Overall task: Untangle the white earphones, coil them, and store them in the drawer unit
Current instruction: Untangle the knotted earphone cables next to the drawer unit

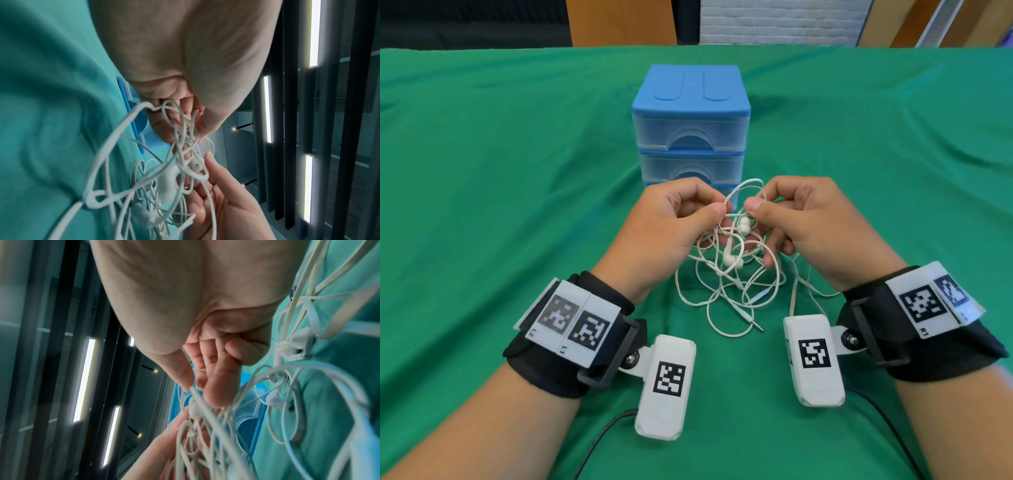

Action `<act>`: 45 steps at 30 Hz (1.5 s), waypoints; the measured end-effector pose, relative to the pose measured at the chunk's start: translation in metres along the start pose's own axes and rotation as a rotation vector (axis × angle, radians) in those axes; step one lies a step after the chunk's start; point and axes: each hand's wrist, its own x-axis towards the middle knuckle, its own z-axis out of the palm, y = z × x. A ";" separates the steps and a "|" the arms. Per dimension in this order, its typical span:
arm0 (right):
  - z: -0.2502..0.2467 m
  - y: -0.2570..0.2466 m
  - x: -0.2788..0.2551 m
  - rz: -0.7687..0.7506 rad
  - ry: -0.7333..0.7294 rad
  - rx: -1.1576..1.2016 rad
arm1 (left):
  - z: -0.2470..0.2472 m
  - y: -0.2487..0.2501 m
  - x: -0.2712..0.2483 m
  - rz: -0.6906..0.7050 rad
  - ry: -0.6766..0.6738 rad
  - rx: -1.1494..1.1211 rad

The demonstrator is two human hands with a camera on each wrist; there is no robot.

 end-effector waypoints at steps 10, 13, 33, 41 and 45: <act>-0.004 0.005 0.004 -0.063 0.043 -0.109 | 0.000 -0.001 0.001 0.010 -0.047 0.048; -0.002 0.003 0.002 -0.061 -0.014 -0.045 | -0.001 -0.001 0.000 0.021 -0.048 0.042; -0.005 0.005 0.009 -0.220 0.325 -0.049 | 0.002 0.000 -0.001 -0.021 -0.178 0.012; -0.005 0.007 0.010 -0.198 0.279 -0.182 | 0.001 0.000 0.000 -0.014 -0.203 0.056; -0.001 0.005 0.007 -0.089 0.184 -0.039 | 0.002 0.000 -0.001 -0.003 -0.227 0.057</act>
